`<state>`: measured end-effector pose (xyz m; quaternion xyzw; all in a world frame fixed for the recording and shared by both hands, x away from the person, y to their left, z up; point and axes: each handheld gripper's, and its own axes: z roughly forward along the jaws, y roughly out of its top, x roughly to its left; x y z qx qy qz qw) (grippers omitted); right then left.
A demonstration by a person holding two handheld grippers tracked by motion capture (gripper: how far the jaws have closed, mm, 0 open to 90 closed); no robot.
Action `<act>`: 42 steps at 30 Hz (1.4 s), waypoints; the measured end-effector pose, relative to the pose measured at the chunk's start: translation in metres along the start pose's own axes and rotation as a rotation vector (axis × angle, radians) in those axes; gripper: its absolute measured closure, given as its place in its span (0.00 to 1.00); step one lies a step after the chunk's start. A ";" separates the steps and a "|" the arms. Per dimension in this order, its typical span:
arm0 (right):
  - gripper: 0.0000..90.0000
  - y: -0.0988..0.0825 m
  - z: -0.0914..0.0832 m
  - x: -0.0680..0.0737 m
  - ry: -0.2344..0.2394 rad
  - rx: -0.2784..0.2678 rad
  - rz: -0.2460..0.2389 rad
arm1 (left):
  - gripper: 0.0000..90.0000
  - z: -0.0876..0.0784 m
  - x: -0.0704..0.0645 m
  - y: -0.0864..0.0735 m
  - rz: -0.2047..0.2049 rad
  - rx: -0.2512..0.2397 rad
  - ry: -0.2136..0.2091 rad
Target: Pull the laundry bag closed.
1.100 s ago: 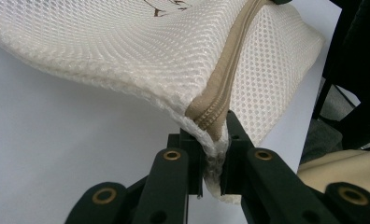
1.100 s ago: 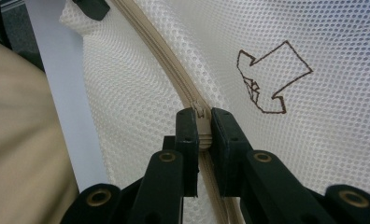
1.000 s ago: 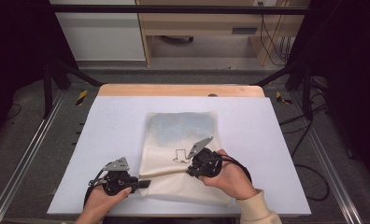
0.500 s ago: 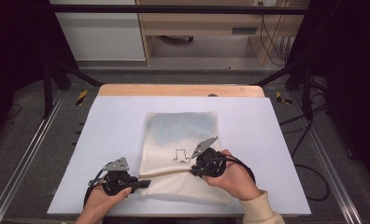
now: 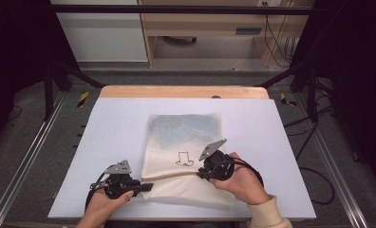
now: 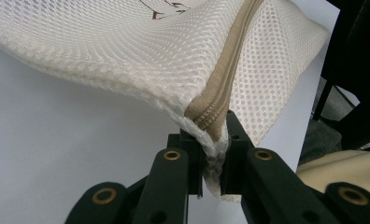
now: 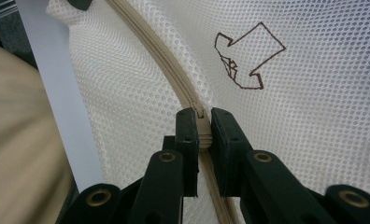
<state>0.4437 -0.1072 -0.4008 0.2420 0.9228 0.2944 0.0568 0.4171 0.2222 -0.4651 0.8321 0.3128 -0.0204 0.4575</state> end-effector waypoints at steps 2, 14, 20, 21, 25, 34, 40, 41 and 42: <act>0.91 -0.001 -0.001 0.000 -0.001 -0.002 0.004 | 0.91 0.000 0.000 0.000 -0.001 -0.001 -0.001; 0.91 -0.005 -0.003 -0.001 -0.003 -0.003 0.012 | 0.91 0.000 0.000 0.000 0.002 0.001 0.000; 0.91 -0.008 -0.004 -0.002 -0.006 -0.001 0.014 | 0.91 0.000 0.000 0.000 0.002 0.001 0.000; 0.91 -0.008 -0.004 -0.002 -0.006 -0.001 0.014 | 0.91 0.000 0.000 0.000 0.002 0.001 0.001; 0.91 -0.009 -0.005 -0.002 -0.003 -0.004 0.012 | 0.91 0.000 0.000 0.000 0.005 0.002 0.000; 0.91 -0.012 -0.006 -0.003 -0.007 -0.003 0.020 | 0.91 0.000 -0.001 0.000 0.011 0.001 0.001; 0.91 -0.015 -0.009 -0.004 -0.013 -0.004 0.033 | 0.91 0.000 -0.001 0.001 0.012 0.001 -0.002; 0.91 -0.015 -0.009 -0.005 -0.011 -0.005 0.027 | 0.91 0.000 -0.001 0.001 0.012 0.000 -0.001; 0.91 -0.016 -0.009 -0.005 -0.011 -0.005 0.033 | 0.91 0.000 -0.002 0.001 0.012 0.001 -0.002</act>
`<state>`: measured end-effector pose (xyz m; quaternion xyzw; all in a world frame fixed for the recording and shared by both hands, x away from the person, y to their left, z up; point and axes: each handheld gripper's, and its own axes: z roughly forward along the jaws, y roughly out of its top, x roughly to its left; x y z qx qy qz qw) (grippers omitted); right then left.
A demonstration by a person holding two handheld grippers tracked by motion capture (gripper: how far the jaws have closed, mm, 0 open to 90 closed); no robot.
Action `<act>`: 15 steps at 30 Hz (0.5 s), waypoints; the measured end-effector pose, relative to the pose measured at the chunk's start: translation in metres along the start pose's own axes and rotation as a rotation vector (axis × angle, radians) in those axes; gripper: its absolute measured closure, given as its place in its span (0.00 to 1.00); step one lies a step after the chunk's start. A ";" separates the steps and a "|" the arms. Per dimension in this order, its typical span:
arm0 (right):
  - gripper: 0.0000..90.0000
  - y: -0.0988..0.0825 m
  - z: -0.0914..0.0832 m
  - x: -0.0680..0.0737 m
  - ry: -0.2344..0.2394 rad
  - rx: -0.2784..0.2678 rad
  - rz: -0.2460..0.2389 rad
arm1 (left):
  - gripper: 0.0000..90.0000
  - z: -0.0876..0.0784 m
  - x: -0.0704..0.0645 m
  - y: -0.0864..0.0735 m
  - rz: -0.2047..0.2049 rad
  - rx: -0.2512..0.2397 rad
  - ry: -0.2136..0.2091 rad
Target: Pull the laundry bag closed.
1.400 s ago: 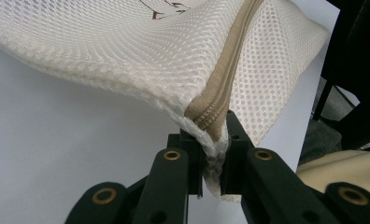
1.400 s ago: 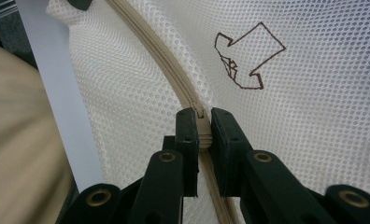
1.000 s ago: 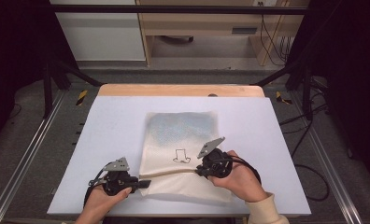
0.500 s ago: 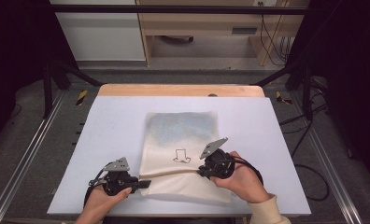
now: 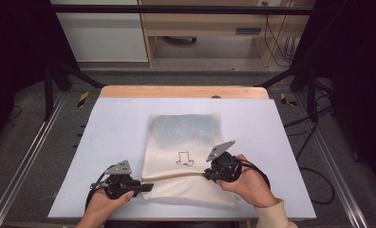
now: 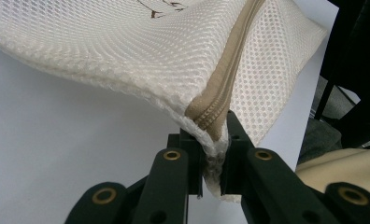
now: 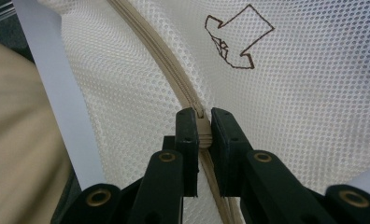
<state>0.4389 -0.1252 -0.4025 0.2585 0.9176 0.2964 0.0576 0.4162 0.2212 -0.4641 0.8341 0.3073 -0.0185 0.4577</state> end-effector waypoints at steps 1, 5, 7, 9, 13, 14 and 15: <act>0.91 0.000 0.000 0.000 0.000 0.000 -0.003 | 0.91 0.000 0.000 0.000 0.000 -0.001 0.002; 0.91 -0.001 0.000 0.000 0.001 -0.003 -0.004 | 0.91 0.001 0.000 0.000 0.002 0.000 0.000; 0.91 -0.002 0.000 -0.001 -0.002 -0.001 -0.001 | 0.91 0.001 0.000 0.000 0.001 0.000 0.001; 0.91 -0.003 -0.001 -0.001 -0.001 -0.002 0.010 | 0.91 0.001 0.000 0.000 0.001 0.000 -0.001; 0.91 -0.005 -0.002 -0.002 -0.005 -0.003 0.009 | 0.91 0.001 0.000 0.000 0.002 0.000 -0.002; 0.91 -0.005 -0.003 -0.003 -0.005 0.000 0.011 | 0.91 0.001 -0.001 0.000 0.003 0.002 -0.001; 0.91 -0.006 -0.003 -0.003 -0.008 0.000 0.010 | 0.91 0.001 -0.001 0.000 0.001 0.000 -0.002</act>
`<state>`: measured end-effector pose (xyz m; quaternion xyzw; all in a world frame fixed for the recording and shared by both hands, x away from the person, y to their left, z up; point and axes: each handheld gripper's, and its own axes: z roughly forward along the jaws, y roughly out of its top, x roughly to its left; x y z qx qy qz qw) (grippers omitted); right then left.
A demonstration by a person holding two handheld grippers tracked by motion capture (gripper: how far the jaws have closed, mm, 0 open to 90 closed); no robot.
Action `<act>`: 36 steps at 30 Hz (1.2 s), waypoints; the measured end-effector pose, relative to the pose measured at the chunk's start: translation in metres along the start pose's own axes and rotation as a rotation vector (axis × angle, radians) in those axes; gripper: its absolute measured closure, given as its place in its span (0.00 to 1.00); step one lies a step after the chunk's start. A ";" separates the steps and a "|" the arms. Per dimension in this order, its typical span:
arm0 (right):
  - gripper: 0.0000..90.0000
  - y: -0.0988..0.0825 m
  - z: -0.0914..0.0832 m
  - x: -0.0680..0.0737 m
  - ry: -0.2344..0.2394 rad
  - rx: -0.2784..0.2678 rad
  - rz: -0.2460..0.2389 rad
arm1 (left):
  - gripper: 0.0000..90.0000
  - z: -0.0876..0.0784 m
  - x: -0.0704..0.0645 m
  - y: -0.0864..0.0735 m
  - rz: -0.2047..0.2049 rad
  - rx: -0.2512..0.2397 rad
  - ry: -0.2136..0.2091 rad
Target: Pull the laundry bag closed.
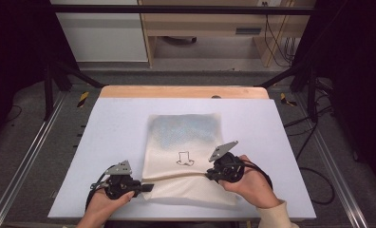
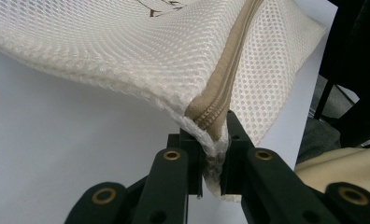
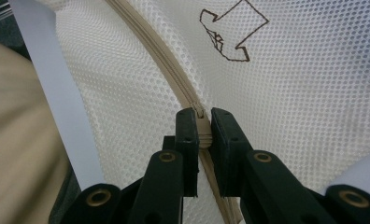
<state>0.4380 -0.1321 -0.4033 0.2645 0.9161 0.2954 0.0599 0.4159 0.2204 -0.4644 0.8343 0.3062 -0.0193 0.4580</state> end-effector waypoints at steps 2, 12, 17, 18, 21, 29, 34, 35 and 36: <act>0.91 -0.001 -0.001 -0.001 0.000 -0.001 -0.001 | 0.91 0.000 0.000 0.000 -0.001 -0.001 -0.001; 0.91 -0.006 -0.005 -0.004 -0.010 -0.003 0.014 | 0.91 0.000 0.000 0.000 -0.002 -0.002 -0.002; 0.91 -0.008 -0.007 -0.004 -0.012 -0.007 0.018 | 0.91 0.001 0.000 0.000 0.000 0.002 -0.001; 0.91 -0.008 -0.007 -0.004 -0.016 -0.005 0.019 | 0.91 0.001 0.000 0.000 -0.002 0.001 -0.003; 0.91 -0.009 -0.007 -0.005 -0.012 -0.007 0.018 | 0.91 0.001 0.000 0.000 0.000 0.002 -0.002; 0.91 -0.012 -0.009 -0.006 -0.018 -0.007 0.027 | 0.91 0.001 0.000 0.000 0.001 0.001 -0.001; 0.91 -0.014 -0.011 -0.007 -0.021 -0.013 0.034 | 0.91 0.001 0.000 0.000 0.000 0.000 -0.002; 0.91 -0.014 -0.011 -0.008 -0.021 -0.008 0.037 | 0.91 0.001 0.000 0.000 0.000 0.000 -0.003; 0.91 -0.015 -0.012 -0.008 -0.022 -0.009 0.033 | 0.91 0.001 0.000 0.000 0.001 0.001 -0.001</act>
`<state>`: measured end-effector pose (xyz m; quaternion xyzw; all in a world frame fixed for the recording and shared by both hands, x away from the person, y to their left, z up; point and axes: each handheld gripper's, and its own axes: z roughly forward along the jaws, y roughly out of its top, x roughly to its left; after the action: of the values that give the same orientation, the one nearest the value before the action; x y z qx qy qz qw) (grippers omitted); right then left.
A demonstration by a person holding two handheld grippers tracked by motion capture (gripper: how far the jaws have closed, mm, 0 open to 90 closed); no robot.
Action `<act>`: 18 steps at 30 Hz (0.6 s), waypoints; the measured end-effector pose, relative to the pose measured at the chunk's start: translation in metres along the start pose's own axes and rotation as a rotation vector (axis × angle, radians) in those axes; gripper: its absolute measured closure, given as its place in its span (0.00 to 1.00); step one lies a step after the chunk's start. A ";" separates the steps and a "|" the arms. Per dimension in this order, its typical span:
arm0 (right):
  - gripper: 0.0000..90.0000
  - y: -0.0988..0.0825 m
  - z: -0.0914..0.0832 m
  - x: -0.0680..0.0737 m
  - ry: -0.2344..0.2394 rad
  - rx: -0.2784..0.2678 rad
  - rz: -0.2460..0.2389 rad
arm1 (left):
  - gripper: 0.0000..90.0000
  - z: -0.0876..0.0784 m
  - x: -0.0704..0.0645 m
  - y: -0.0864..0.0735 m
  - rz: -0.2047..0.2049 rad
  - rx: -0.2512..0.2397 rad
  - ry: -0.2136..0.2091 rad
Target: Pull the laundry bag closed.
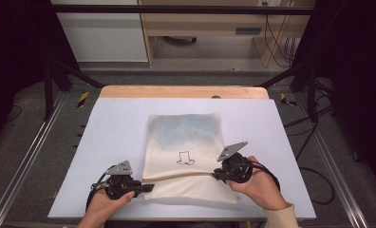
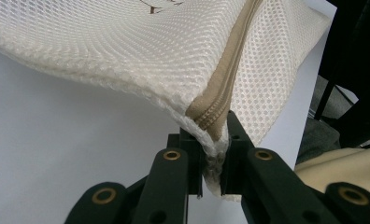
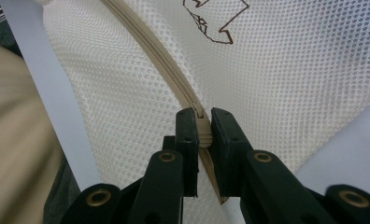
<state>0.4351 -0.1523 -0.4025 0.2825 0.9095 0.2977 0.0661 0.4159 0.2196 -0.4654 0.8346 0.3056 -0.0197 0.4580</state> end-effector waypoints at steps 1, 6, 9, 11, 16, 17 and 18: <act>0.91 -0.001 0.000 0.000 -0.004 -0.005 0.005 | 0.91 0.000 0.000 0.000 -0.002 -0.001 -0.003; 0.91 -0.003 -0.001 -0.001 0.002 -0.008 0.010 | 0.91 0.001 0.000 0.000 -0.001 -0.002 -0.005; 0.91 -0.003 -0.001 -0.001 -0.001 -0.009 0.014 | 0.91 0.001 0.000 0.000 -0.002 -0.002 -0.005; 0.91 -0.004 -0.001 -0.002 0.002 -0.010 0.011 | 0.91 0.001 0.000 -0.001 -0.002 -0.003 -0.003; 0.91 -0.006 -0.003 -0.003 -0.010 -0.011 0.017 | 0.91 0.000 0.000 0.000 0.003 -0.002 -0.001; 0.91 -0.006 -0.004 -0.004 -0.008 -0.015 0.018 | 0.91 0.000 0.000 0.000 0.004 -0.004 -0.001; 0.91 -0.006 -0.004 -0.004 -0.012 -0.015 0.025 | 0.91 0.000 0.000 0.000 0.005 -0.006 -0.002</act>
<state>0.4340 -0.1609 -0.4029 0.2953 0.9031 0.3037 0.0698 0.4156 0.2196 -0.4647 0.8340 0.3032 -0.0186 0.4607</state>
